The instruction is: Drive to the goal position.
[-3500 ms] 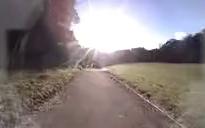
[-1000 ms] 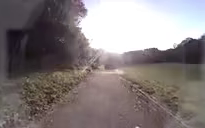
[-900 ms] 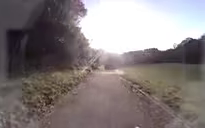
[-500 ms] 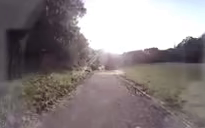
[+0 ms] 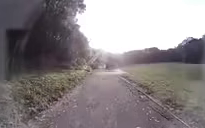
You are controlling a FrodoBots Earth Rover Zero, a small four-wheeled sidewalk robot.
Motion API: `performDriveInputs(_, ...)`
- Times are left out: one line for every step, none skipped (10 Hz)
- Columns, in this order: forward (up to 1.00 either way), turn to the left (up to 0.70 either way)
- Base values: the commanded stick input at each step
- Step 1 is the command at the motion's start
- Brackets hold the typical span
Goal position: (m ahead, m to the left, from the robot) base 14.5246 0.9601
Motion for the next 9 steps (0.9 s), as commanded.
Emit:
performDriveInputs(0.5,0.0)
performDriveInputs(0.5,0.0)
performDriveInputs(0.5,0.0)
performDriveInputs(0.5,0.0)
performDriveInputs(0.5,0.0)
performDriveInputs(0.5,0.0)
performDriveInputs(0.5,0.0)
performDriveInputs(0.5,0.0)
performDriveInputs(0.5,0.0)
